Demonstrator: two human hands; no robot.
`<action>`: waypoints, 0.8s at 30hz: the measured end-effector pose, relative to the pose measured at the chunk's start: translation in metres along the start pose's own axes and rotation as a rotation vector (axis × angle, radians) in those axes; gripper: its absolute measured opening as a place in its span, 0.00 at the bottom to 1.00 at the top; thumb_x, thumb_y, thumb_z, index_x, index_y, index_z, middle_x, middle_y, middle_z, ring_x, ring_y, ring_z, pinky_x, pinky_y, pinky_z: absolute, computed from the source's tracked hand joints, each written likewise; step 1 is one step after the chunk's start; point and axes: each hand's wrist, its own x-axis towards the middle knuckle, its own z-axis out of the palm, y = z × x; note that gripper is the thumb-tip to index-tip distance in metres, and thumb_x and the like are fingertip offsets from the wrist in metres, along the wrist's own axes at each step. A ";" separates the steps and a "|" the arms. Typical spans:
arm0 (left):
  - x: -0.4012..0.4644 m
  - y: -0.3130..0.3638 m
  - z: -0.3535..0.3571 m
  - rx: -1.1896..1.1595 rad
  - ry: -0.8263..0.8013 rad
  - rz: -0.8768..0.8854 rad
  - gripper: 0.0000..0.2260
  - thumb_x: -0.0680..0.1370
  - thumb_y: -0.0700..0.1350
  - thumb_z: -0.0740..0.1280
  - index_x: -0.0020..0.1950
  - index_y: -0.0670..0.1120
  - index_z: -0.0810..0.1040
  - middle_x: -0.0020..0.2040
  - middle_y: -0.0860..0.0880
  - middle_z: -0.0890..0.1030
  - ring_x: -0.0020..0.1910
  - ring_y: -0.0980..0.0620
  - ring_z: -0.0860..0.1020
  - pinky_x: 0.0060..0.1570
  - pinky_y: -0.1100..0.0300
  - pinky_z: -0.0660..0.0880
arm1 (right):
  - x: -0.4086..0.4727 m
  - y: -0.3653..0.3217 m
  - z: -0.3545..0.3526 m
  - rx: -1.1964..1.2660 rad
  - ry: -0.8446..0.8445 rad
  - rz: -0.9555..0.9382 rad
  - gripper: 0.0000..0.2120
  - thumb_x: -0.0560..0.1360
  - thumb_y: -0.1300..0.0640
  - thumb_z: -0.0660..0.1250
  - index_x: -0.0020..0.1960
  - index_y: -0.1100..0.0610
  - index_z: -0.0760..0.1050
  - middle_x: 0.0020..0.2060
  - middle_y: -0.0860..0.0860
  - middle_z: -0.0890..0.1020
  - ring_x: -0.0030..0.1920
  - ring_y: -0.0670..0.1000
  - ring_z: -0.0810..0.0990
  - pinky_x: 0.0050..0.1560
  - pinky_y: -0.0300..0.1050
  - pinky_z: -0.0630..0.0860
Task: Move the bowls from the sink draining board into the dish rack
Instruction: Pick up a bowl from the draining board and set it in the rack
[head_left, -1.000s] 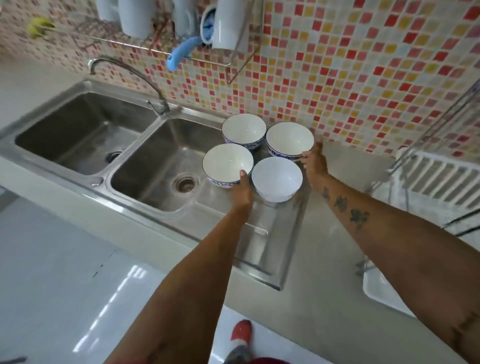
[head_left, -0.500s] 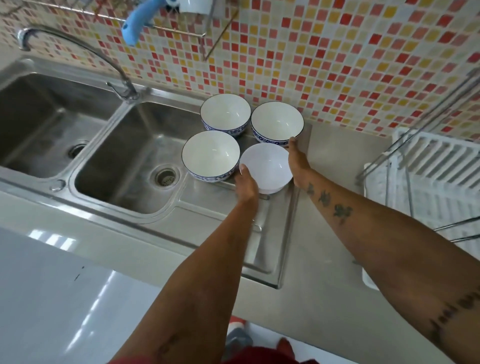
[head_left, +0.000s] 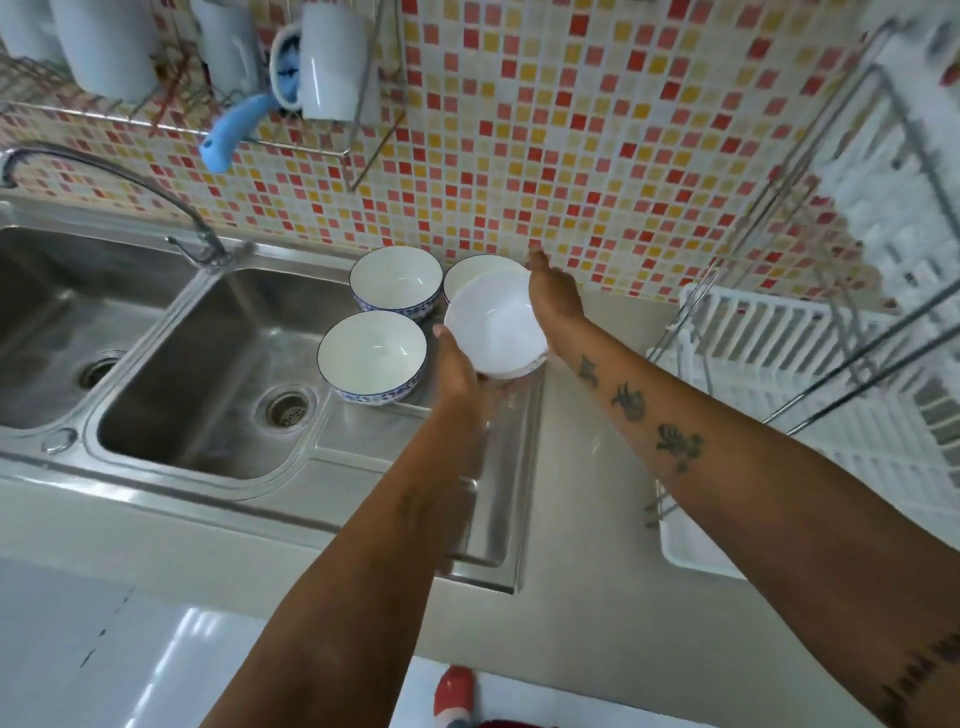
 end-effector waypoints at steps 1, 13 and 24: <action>-0.011 0.006 0.010 -0.018 -0.050 0.008 0.32 0.77 0.70 0.52 0.73 0.51 0.67 0.62 0.41 0.76 0.56 0.36 0.78 0.57 0.34 0.76 | -0.009 -0.012 -0.009 -0.009 0.013 -0.038 0.31 0.79 0.37 0.48 0.71 0.58 0.67 0.69 0.56 0.73 0.66 0.59 0.73 0.68 0.57 0.70; -0.183 0.046 0.157 0.038 -0.340 0.415 0.20 0.81 0.59 0.54 0.69 0.53 0.72 0.62 0.45 0.78 0.58 0.39 0.79 0.42 0.40 0.81 | -0.175 -0.129 -0.164 0.053 0.190 -0.668 0.23 0.78 0.41 0.55 0.66 0.54 0.72 0.62 0.52 0.78 0.58 0.54 0.77 0.59 0.53 0.74; -0.263 -0.033 0.295 0.371 -0.679 0.399 0.25 0.81 0.62 0.51 0.71 0.51 0.72 0.66 0.43 0.77 0.62 0.38 0.77 0.44 0.39 0.82 | -0.217 -0.100 -0.355 0.201 0.585 -0.706 0.16 0.77 0.42 0.56 0.49 0.52 0.76 0.54 0.52 0.78 0.55 0.53 0.76 0.54 0.47 0.69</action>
